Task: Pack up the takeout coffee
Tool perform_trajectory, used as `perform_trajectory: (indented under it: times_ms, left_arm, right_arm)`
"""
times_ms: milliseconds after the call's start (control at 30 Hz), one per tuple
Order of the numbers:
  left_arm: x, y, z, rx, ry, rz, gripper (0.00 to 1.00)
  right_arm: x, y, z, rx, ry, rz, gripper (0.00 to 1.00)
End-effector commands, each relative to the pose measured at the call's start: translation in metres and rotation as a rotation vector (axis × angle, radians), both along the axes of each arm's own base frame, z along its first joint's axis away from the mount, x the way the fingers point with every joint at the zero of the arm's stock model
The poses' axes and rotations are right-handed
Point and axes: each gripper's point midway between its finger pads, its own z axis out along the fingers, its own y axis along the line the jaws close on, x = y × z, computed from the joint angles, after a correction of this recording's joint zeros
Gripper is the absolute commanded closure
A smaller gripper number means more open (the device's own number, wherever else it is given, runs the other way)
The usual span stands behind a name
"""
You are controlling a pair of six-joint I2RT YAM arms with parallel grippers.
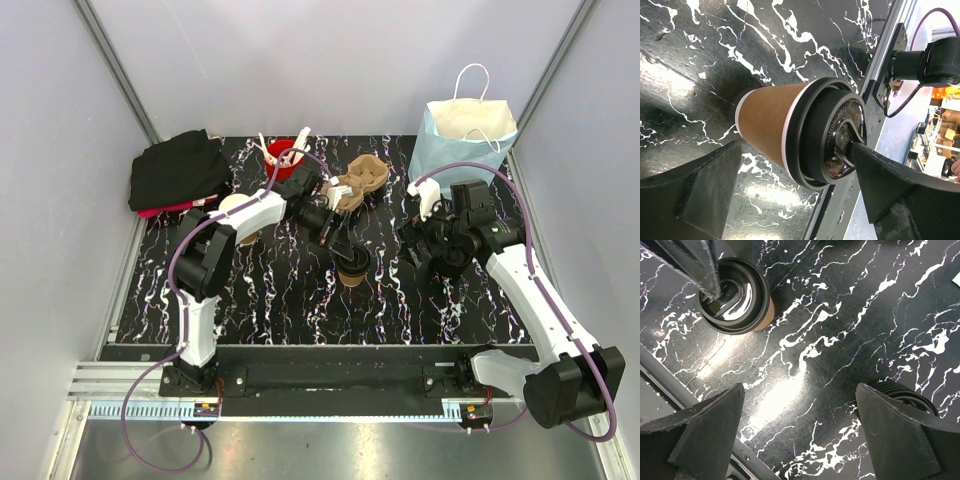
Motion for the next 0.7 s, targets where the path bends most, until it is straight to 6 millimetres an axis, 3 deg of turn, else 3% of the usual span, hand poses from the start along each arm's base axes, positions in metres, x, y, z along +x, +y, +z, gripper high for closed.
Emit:
perform_trajectory:
  times_ms: [0,333,533,667]
  left_arm:
    - [0.008,-0.012,0.014,-0.059,-0.042,-0.021,0.11]
    - [0.006,-0.01,0.004,-0.044,-0.017,-0.02,0.37]
    - [0.003,-0.009,-0.006,-0.019,-0.007,-0.017,0.51]
    - [0.002,-0.009,-0.013,0.01,-0.019,-0.014,0.53]
  right_arm:
    - [0.002,0.005,0.01,0.038,-0.033,0.01,0.03]
    - [-0.002,0.013,0.006,0.075,0.002,0.043,0.06]
    - [-0.001,0.026,-0.001,0.138,0.06,0.064,0.13]
    - [0.003,0.032,-0.008,0.158,0.104,0.07,0.18]
